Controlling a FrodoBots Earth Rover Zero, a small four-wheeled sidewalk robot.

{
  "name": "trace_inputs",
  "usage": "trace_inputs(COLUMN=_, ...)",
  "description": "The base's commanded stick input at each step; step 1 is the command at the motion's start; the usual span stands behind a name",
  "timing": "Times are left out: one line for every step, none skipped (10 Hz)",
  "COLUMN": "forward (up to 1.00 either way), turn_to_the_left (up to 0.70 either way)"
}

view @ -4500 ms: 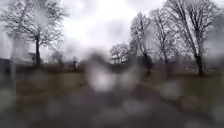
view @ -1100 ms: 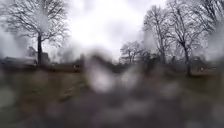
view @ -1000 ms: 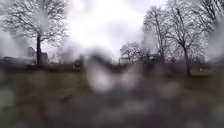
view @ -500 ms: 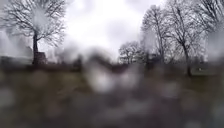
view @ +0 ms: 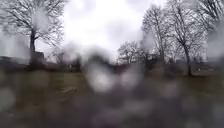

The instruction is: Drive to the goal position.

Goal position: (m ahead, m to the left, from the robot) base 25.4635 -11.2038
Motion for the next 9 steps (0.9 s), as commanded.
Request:
trace_inputs(forward=1.00, turn_to_the_left=0.00)
trace_inputs(forward=1.00, turn_to_the_left=0.00)
trace_inputs(forward=1.00, turn_to_the_left=0.00)
trace_inputs(forward=1.00, turn_to_the_left=0.00)
trace_inputs(forward=1.00, turn_to_the_left=0.00)
trace_inputs(forward=1.00, turn_to_the_left=0.00)
trace_inputs(forward=1.00, turn_to_the_left=0.00)
trace_inputs(forward=1.00, turn_to_the_left=0.00)
trace_inputs(forward=1.00, turn_to_the_left=0.00)
